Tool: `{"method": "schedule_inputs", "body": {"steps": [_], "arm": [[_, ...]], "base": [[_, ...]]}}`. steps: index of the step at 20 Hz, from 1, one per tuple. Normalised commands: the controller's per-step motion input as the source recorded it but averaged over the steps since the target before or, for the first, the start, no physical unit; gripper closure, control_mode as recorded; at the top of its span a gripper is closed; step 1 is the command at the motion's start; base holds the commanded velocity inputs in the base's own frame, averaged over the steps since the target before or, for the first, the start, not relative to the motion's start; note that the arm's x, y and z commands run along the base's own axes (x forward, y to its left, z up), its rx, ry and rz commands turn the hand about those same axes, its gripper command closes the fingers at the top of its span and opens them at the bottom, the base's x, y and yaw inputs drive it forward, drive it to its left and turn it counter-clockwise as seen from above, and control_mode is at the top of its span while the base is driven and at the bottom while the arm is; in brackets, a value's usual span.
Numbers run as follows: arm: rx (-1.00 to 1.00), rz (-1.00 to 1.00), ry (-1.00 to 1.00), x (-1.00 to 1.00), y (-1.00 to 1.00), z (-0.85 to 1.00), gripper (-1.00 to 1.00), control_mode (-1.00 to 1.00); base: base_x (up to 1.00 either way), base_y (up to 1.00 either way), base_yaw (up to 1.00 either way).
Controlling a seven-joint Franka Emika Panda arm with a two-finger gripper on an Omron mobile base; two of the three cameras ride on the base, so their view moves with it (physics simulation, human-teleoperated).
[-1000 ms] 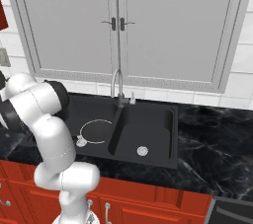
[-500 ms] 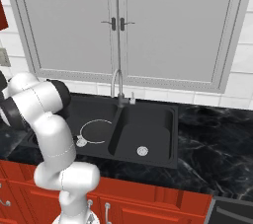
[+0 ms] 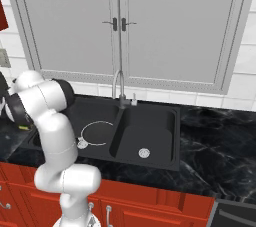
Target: Pick the pan and sponge and place them into the sink. Then turn on the water.
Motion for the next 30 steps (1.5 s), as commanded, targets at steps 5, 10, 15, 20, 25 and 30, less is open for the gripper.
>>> {"method": "schedule_inputs", "body": {"steps": [5,10,15,20,25,30], "arm": [[0.00,0.00,0.00,0.08,0.05,-0.18,-1.00,-1.00],[0.00,0.00,0.00,0.02,0.29,-0.24,-1.00,-1.00],[0.00,0.00,0.00,0.05,0.29,-0.17,-1.00,-1.00],[0.00,0.00,0.00,0.08,0.18,-0.18,-1.00,-1.00],[0.00,0.00,0.00,0.15,0.09,-0.22,1.00,-1.00],[0.00,0.00,0.00,0.11,0.05,-0.15,1.00,-1.00]], "base": [[0.00,0.00,0.00],[0.00,0.00,0.00],[0.00,0.00,0.00],[0.00,0.00,0.00],[0.00,0.00,0.00],[0.00,0.00,0.00]]}}
